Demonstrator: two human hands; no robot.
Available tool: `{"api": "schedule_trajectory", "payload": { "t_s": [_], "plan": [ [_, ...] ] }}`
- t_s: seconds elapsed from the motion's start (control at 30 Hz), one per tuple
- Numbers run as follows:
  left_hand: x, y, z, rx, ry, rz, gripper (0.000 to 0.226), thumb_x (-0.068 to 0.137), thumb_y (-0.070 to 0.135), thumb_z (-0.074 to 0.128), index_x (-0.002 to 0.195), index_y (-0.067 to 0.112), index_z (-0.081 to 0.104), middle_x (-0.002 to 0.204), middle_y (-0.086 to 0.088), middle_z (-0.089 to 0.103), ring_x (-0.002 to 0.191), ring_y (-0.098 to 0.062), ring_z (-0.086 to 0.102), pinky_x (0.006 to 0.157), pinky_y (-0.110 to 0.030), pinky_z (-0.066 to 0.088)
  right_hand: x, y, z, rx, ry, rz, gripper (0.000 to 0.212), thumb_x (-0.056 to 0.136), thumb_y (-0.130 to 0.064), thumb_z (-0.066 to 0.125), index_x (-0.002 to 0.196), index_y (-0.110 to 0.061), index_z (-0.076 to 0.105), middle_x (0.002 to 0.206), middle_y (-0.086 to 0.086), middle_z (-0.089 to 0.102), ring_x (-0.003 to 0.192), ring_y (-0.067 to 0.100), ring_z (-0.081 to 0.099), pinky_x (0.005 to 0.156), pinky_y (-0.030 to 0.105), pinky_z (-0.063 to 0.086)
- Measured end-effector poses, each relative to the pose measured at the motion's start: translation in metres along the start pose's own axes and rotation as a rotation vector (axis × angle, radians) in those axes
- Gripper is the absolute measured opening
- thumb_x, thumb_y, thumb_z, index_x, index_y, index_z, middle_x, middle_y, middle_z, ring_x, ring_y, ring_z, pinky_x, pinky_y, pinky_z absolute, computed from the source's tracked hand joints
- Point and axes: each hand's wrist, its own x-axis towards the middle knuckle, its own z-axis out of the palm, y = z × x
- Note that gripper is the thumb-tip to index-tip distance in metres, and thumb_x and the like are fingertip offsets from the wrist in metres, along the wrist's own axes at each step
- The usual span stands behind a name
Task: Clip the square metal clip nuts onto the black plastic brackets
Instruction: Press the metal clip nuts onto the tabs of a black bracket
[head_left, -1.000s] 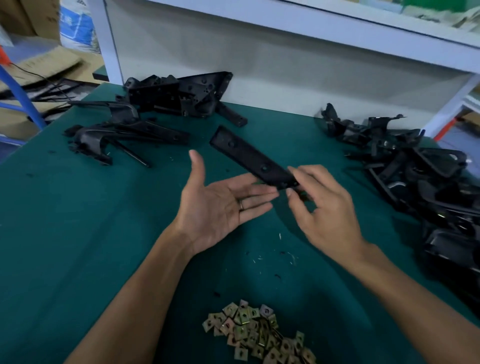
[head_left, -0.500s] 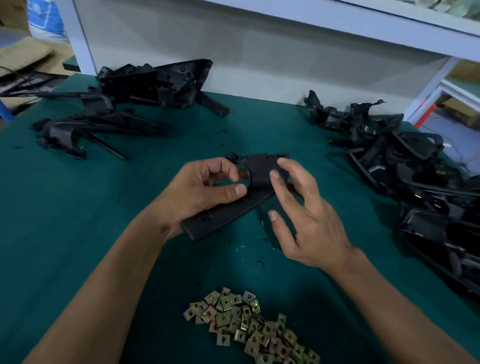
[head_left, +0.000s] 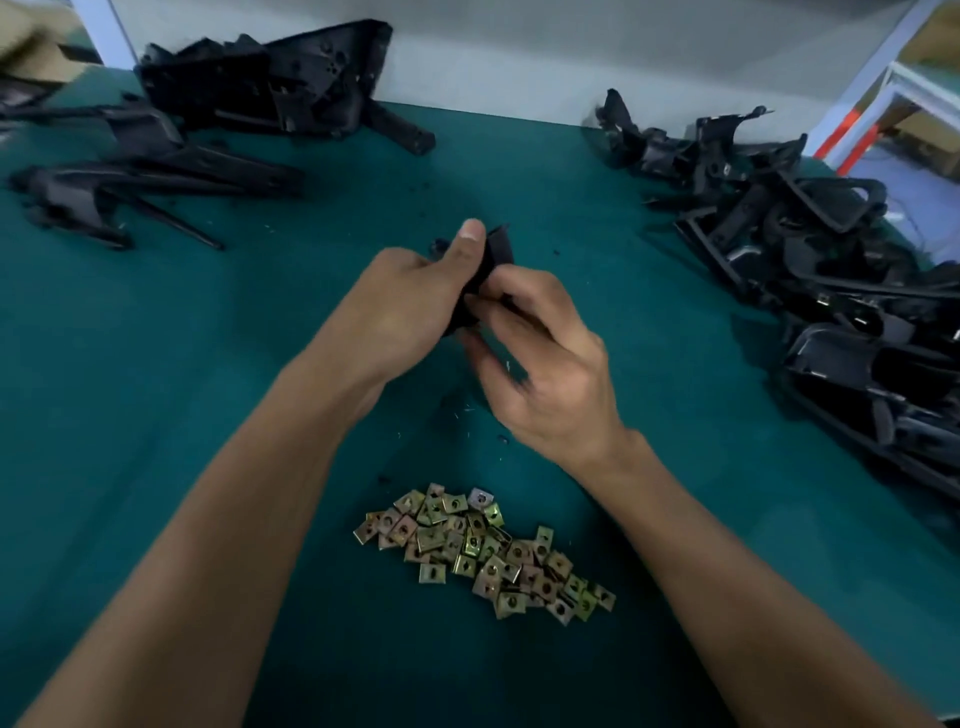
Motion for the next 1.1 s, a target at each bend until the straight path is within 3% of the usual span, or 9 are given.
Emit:
{"api": "schedule_trajectory", "payload": {
  "t_s": [0.1,0.17,0.3,0.4,0.53,0.67,0.8,0.97,1.1],
  "plan": [
    [-0.003,-0.009,0.008,0.056,0.071,0.077,0.063,0.094,0.065,0.042,0.059,0.013,0.048,0.056,0.007,0.052,0.057,-0.018,0.050,0.057,-0.031,0.040,-0.003,-0.009,-0.003,0.153,-0.155,0.077,0.009,0.092,0.003,0.069,0.098,0.008,0.074,0.111,0.017,0.066,0.096,0.025,0.069,0.081,0.038,0.057],
    [-0.007,-0.020,0.012,0.310,0.186,0.117,0.061,0.095,0.067,0.031,0.063,0.017,0.046,0.065,0.000,0.055,0.067,-0.028,0.052,0.063,-0.039,0.040,-0.009,-0.016,-0.013,0.235,-0.272,0.145,0.008,0.092,0.001,0.070,0.089,0.005,0.075,0.095,0.011,0.067,0.081,0.024,0.066,0.071,0.038,0.054],
    [-0.016,-0.038,0.014,0.657,0.351,0.331,0.055,0.102,0.057,0.019,0.068,0.019,0.039,0.063,0.003,0.042,0.056,-0.027,0.038,0.064,-0.038,0.031,-0.035,-0.026,-0.051,0.419,-0.379,0.420,0.005,0.091,-0.002,0.073,0.091,-0.002,0.078,0.083,0.002,0.067,0.071,0.018,0.062,0.063,0.029,0.047],
    [-0.015,-0.046,0.015,0.672,0.297,0.427,0.054,0.103,0.055,0.019,0.068,0.019,0.038,0.061,0.004,0.043,0.054,-0.023,0.035,0.070,-0.039,0.037,-0.055,-0.030,-0.089,0.499,-0.544,0.628,0.017,0.089,-0.011,0.074,0.104,-0.017,0.080,0.091,-0.003,0.066,0.069,0.023,0.058,0.059,0.042,0.046],
    [-0.011,-0.050,0.022,0.656,0.267,0.520,0.049,0.103,0.052,0.028,0.066,0.022,0.035,0.059,0.010,0.034,0.055,-0.021,0.035,0.069,-0.036,0.033,-0.066,-0.035,-0.109,0.389,-0.808,0.616,0.030,0.091,-0.013,0.075,0.113,-0.034,0.076,0.111,-0.010,0.057,0.071,0.018,0.052,0.061,0.022,0.040],
    [-0.009,-0.053,0.022,0.697,0.246,0.523,0.050,0.103,0.053,0.032,0.065,0.021,0.038,0.061,0.006,0.040,0.057,-0.022,0.040,0.074,-0.038,0.038,-0.063,-0.038,-0.107,0.338,-0.817,0.572,0.016,0.090,-0.013,0.076,0.094,-0.028,0.072,0.107,-0.011,0.055,0.071,0.018,0.051,0.060,0.024,0.042],
    [-0.008,-0.052,0.023,0.696,0.230,0.531,0.047,0.103,0.052,0.029,0.070,0.021,0.042,0.068,0.003,0.048,0.067,-0.026,0.051,0.080,-0.042,0.042,-0.067,-0.036,-0.103,0.344,-0.749,0.602,0.020,0.091,-0.011,0.074,0.090,-0.027,0.062,0.100,-0.003,0.060,0.072,0.021,0.053,0.062,0.032,0.045],
    [0.000,-0.055,0.020,0.659,0.226,0.528,0.046,0.104,0.051,0.032,0.066,0.026,0.035,0.063,0.007,0.041,0.064,-0.021,0.045,0.077,-0.041,0.037,-0.055,-0.020,-0.093,0.658,-0.500,0.898,0.003,0.093,-0.010,0.067,0.095,-0.011,0.066,0.082,0.012,0.070,0.067,0.018,0.063,0.059,0.026,0.051],
    [0.006,-0.057,0.013,0.565,0.226,0.534,0.050,0.103,0.047,0.040,0.059,0.029,0.024,0.055,0.009,0.034,0.052,-0.017,0.036,0.067,-0.032,0.024,-0.036,-0.007,-0.078,0.737,-0.650,0.906,0.017,0.090,-0.007,0.075,0.105,-0.013,0.072,0.080,0.007,0.073,0.063,0.017,0.064,0.055,0.022,0.047]
  ]
}}
